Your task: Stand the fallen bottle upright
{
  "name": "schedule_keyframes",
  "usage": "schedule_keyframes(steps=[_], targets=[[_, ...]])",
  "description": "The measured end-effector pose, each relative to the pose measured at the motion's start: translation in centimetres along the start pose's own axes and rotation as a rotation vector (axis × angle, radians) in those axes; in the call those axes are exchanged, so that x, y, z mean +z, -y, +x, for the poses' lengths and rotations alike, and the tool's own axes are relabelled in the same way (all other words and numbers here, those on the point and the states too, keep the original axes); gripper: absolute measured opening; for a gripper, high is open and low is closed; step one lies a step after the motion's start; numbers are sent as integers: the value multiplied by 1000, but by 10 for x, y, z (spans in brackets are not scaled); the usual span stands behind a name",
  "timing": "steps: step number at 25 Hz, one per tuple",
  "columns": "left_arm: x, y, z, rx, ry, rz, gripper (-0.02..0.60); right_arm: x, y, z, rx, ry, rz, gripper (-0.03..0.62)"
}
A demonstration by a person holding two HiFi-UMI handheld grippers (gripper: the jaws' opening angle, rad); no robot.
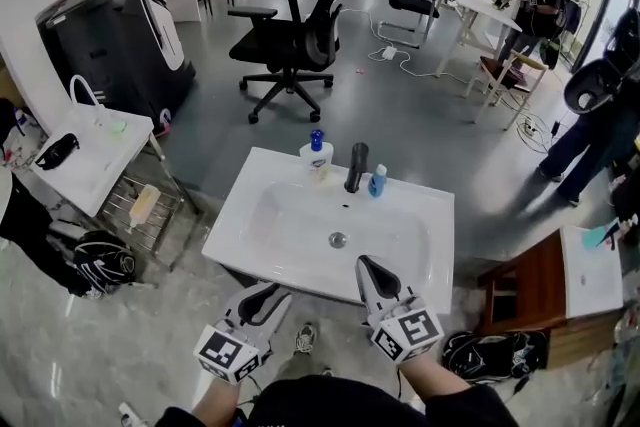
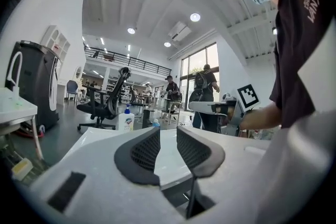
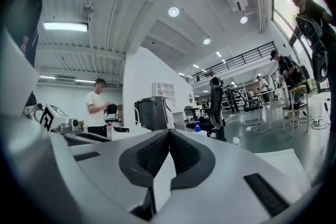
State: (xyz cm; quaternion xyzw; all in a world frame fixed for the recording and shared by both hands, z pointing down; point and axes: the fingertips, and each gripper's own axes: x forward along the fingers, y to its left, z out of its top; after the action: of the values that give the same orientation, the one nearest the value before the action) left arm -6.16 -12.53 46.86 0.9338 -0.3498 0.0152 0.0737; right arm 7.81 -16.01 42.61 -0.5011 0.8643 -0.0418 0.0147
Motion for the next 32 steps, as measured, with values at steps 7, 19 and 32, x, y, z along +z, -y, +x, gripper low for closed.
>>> schedule_keyframes(steps=[7,19,32], targets=[[-5,29,-24,42,6,27,43,-18,-19,-42,40,-37,17,3],[-14,64,-42,46,-17,54,21,-58,-30,-93,65,-123,108,2],[-24,82,-49,48,-43,50,20,-82,-19,-130,-6,-170,157,2]])
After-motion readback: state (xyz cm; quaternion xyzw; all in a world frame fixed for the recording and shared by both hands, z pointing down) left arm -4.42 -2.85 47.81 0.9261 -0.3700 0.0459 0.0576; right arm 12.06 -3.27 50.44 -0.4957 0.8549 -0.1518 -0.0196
